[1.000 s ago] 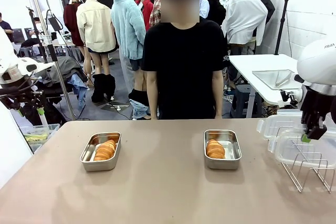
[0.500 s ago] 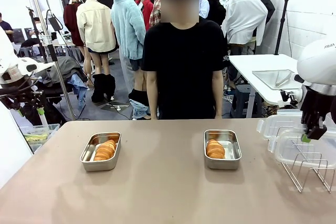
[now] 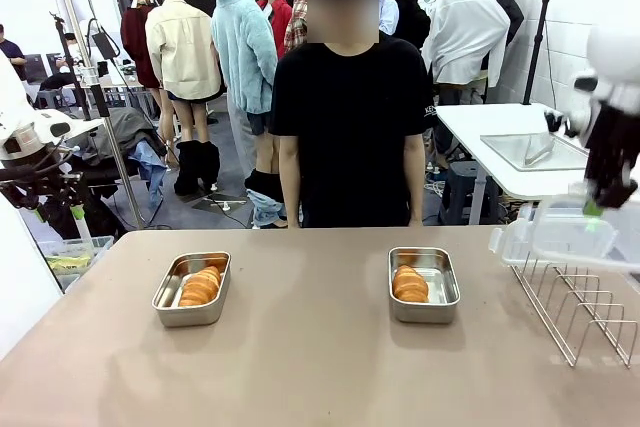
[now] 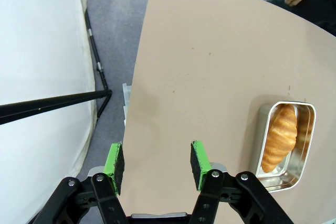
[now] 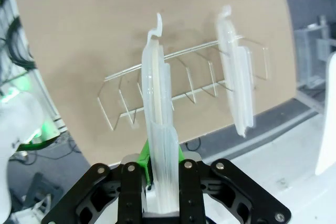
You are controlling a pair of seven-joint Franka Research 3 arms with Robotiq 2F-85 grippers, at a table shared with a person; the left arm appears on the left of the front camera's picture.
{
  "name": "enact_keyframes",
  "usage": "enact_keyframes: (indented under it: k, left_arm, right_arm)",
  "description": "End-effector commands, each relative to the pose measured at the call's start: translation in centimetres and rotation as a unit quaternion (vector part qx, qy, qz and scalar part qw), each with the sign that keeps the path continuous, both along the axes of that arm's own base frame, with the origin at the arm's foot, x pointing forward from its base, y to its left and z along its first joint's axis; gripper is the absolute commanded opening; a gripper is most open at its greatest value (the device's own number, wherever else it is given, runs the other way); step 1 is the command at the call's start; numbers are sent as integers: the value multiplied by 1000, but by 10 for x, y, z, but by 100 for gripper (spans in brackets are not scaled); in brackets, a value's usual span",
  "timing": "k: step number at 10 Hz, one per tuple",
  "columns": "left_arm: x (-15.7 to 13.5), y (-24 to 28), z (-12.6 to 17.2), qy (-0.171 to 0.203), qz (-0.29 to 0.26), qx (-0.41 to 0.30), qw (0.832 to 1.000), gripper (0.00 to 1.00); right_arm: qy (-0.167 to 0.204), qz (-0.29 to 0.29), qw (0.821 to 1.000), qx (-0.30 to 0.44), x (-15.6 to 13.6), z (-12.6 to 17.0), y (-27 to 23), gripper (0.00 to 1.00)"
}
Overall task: Place the bread in airtight containers.
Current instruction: Release when the human grabs the Airtight Container lid.
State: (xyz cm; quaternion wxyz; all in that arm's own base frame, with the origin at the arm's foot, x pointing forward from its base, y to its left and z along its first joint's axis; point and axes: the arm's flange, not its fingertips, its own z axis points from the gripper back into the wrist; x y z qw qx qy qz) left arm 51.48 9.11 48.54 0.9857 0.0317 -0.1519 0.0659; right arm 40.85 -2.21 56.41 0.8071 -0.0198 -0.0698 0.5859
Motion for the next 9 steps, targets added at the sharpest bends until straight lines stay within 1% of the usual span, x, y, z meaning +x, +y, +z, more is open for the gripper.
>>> enact_keyframes:
  k: [1,2,3,4,5,6,7,8,9]
  left_arm:
    - [0,-1,1,-1,10,7,1000,67]
    - [0,-1,1,-1,10,7,1000,67]
    - [0,-1,1,-1,10,7,1000,67]
    - [0,-1,1,-1,10,7,1000,67]
    - [0,-1,1,-1,10,7,1000,67]
    - [0,-1,1,-1,10,7,1000,67]
    - [0,-1,1,-1,10,7,1000,67]
    - [0,-1,1,-1,10,7,1000,67]
    - [0,-1,1,-1,10,7,1000,67]
  right_arm:
    - [48,-54,997,36,30,56,19,0]
    - [70,-109,988,84,51,81,30,0]
    - [41,-192,973,122,77,96,44,0]
    - [74,-211,959,174,98,104,57,0]
    - [93,-252,935,231,123,107,66,0]
    - [108,-286,912,274,144,101,76,0]
    - [91,-341,892,284,165,89,82,0]
    - [77,-353,887,289,184,73,88,0]
    - [82,-385,866,308,208,53,90,0]
